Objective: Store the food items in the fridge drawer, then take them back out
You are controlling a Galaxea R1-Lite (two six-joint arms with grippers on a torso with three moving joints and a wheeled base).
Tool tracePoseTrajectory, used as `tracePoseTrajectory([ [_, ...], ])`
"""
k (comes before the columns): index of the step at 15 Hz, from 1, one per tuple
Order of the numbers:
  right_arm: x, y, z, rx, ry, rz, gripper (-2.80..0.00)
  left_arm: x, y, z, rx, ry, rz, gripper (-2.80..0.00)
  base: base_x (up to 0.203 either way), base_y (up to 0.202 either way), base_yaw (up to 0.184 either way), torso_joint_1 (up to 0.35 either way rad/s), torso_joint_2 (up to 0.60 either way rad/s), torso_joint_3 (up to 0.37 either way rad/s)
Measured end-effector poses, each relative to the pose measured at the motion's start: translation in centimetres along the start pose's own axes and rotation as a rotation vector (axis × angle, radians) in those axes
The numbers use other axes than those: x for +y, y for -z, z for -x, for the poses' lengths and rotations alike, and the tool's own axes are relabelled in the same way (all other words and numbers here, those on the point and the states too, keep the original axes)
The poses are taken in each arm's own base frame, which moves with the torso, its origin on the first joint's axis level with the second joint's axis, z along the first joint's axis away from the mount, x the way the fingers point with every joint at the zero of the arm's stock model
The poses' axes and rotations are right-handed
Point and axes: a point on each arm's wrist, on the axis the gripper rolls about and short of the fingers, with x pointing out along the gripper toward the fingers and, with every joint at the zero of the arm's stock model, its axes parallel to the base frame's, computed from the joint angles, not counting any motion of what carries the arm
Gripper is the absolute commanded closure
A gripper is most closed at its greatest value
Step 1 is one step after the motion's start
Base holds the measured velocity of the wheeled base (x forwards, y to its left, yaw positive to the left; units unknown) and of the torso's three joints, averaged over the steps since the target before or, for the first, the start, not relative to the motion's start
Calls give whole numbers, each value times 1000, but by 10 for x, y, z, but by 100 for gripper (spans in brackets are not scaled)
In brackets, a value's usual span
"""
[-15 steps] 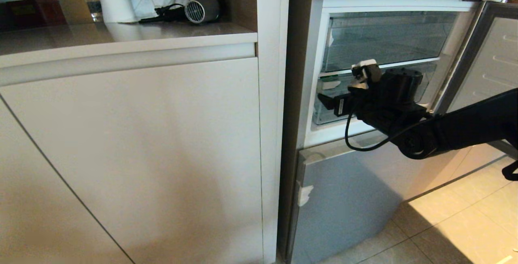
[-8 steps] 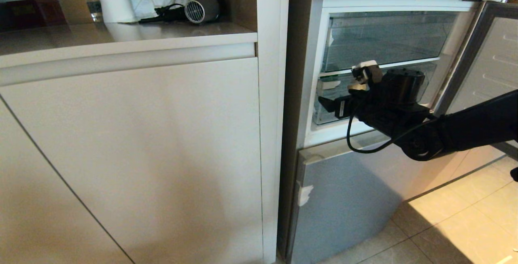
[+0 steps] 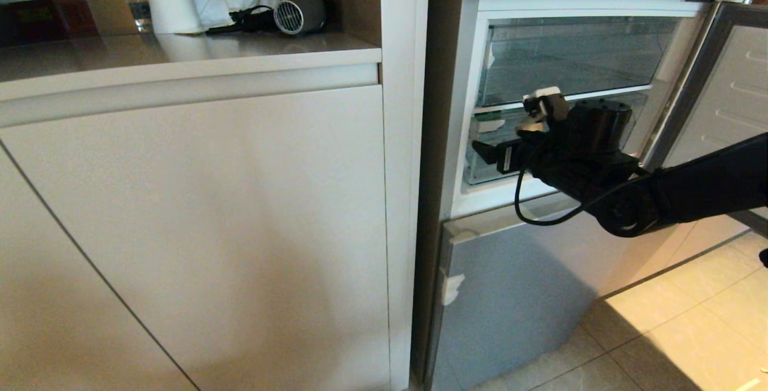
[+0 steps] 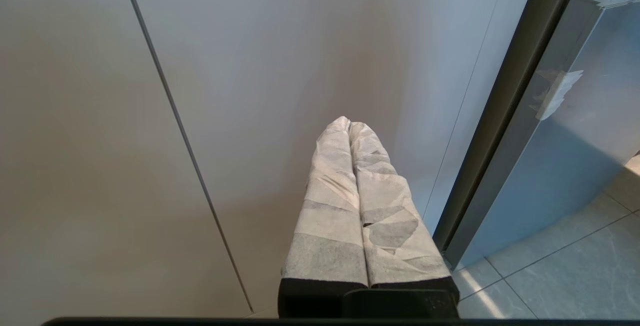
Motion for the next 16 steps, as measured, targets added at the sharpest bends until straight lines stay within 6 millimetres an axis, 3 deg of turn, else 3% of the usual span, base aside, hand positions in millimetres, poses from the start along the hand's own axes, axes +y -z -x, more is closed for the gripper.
tracePoseTrajectory([
  [2,0,0,0,0,0,-1,-280,0,0,0,0,0,0,0,0,0,0,0,0,0],
  [3,0,1,-1,2,-1,1,0,0,0,0,0,0,0,0,0,0,0,0,0,0],
  [16,14,5,-6,7,-28,4,0,0,0,0,0,0,0,0,0,0,0,0,0,0],
])
